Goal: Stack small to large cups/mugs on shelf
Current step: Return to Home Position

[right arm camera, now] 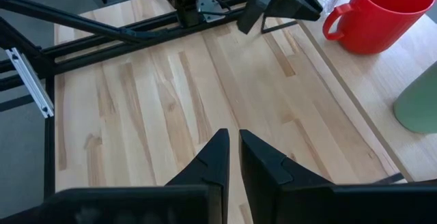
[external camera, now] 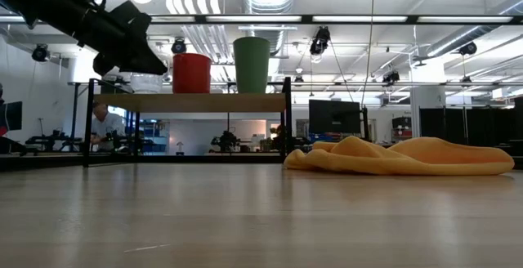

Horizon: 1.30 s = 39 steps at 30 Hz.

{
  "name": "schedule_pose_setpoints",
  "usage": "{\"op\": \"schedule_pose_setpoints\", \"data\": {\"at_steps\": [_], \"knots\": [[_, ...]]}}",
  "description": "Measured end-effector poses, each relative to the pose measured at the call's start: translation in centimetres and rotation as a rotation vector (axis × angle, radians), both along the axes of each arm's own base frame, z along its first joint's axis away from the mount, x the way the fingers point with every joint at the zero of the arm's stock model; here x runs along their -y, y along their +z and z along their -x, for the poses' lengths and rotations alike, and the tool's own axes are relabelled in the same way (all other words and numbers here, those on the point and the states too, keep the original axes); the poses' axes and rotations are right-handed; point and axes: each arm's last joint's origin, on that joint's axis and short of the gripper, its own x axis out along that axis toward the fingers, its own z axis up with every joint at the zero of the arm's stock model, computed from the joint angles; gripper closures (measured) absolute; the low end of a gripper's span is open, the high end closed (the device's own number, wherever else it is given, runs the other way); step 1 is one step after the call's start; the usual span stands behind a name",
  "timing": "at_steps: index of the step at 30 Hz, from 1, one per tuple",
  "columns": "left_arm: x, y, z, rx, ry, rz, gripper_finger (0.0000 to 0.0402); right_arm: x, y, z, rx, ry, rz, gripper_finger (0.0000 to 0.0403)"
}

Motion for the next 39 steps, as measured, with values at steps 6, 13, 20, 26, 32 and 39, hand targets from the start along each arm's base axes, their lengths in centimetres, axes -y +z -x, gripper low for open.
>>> {"op": "schedule_pose_setpoints", "data": {"at_steps": [6, 13, 20, 26, 32, 39], "knots": [[0.3, 0.5, 0.2, 0.055, -0.061, 0.032, 0.0347, 0.0, 0.0, 0.0, 0.000, 0.000, 0.000, 0.0374], [1.4, 2.2, 0.8, 0.242, -0.348, 0.212, 0.0347, 0.0, 0.0, 0.0, 0.000, 0.000, 0.000, 0.0374], [2.4, 6.6, 2.5, 0.398, -0.508, 0.158, 0.0347, -0.1, 0.0, 0.0, -0.007, 0.031, 0.030, 0.0374], [3.2, 10.1, 5.1, 0.515, -0.540, 0.000, 0.0347, -0.1, 0.0, 0.0, 0.003, 0.015, 0.007, 0.0374], [4.1, 11.1, 8.2, 0.638, -0.553, -0.080, 0.0347, -0.2, 1.1, -0.1, 0.088, 0.048, 0.026, 0.0374], [4.9, 11.0, 10.8, 0.718, -0.561, -0.139, 0.0347, 0.1, 3.1, 1.6, 0.146, 0.085, 0.049, 0.0374]]}}
